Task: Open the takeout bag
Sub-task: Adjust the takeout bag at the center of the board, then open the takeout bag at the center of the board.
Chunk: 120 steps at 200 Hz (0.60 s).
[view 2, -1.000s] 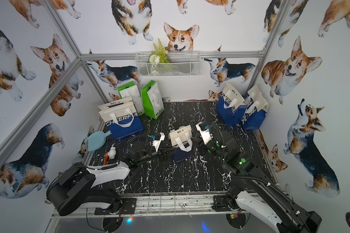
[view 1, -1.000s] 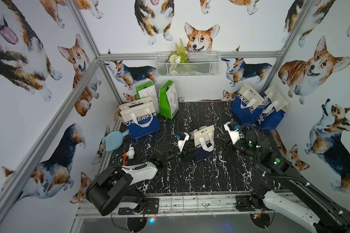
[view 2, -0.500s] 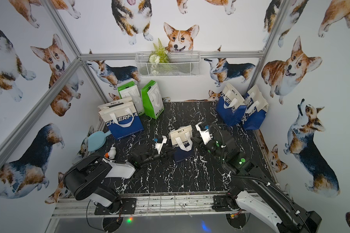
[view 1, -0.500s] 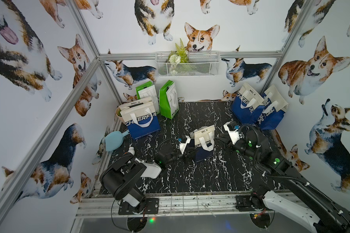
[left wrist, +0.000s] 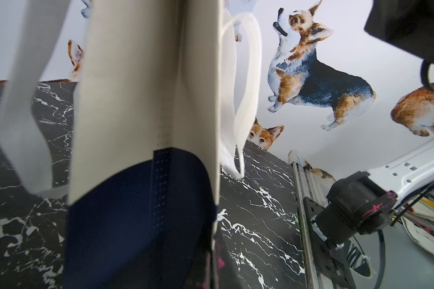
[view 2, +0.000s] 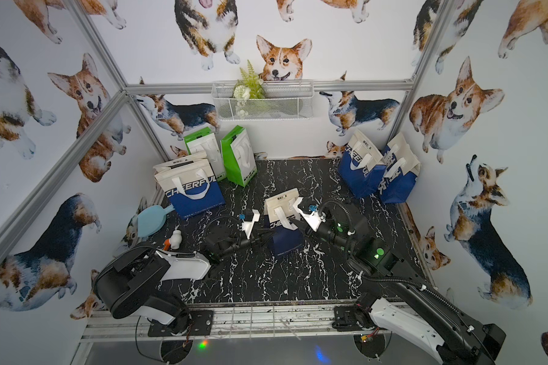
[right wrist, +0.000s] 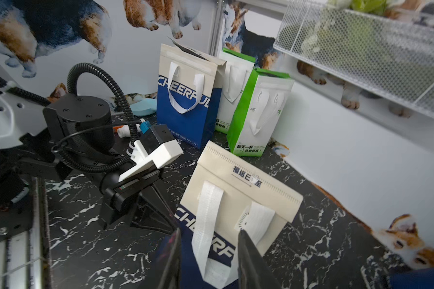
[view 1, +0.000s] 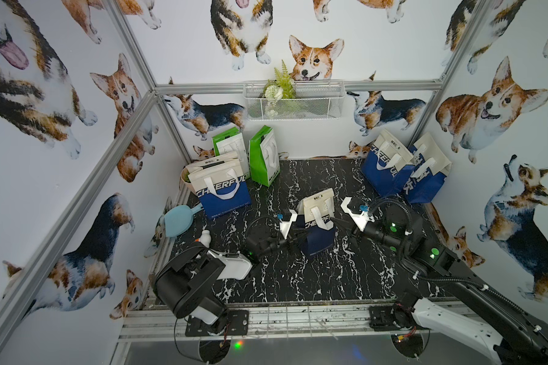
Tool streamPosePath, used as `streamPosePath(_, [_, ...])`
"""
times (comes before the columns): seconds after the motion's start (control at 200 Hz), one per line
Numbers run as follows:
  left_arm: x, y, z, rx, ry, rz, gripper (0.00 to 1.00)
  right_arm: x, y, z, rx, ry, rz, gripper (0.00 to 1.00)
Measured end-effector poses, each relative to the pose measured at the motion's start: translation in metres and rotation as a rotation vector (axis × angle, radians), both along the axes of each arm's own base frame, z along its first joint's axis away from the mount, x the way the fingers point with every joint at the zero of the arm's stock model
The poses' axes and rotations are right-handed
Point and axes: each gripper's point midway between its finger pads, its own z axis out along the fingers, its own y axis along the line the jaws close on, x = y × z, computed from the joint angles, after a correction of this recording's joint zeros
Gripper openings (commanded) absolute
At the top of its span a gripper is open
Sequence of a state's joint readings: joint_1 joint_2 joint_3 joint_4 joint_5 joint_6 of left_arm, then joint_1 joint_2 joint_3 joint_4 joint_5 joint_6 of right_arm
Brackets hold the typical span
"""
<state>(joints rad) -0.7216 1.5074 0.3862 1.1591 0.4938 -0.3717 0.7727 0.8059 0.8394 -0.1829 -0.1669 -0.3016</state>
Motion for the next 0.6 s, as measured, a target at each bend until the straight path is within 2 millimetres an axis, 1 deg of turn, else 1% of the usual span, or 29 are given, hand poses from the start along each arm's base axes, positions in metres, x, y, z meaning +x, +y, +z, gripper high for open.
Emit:
streamPosePath(0.12, [0.001, 0.002, 0.004, 0.008, 0.013, 0.028, 0.0, -0.004, 0.01, -0.013, -0.055, -0.12, 0.081, 0.41])
streamPosePath(0.27, [0.004, 0.003, 0.003, 0.023, 0.026, 0.053, 0.0, 0.003, 0.022, -0.021, -0.099, -0.236, 0.129, 0.42])
streamPosePath(0.435, [0.005, 0.001, 0.002, 0.025, 0.032, 0.054, 0.0, 0.004, 0.046, -0.029, -0.155, -0.363, 0.195, 0.43])
streamPosePath(0.491, [0.005, 0.001, 0.003, 0.024, 0.033, 0.053, 0.0, 0.005, 0.051, -0.029, -0.163, -0.406, 0.202, 0.43])
streamPosePath(0.601, [0.004, 0.0, 0.003, 0.022, 0.035, 0.053, 0.0, 0.015, 0.053, -0.024, -0.175, -0.485, 0.162, 0.44])
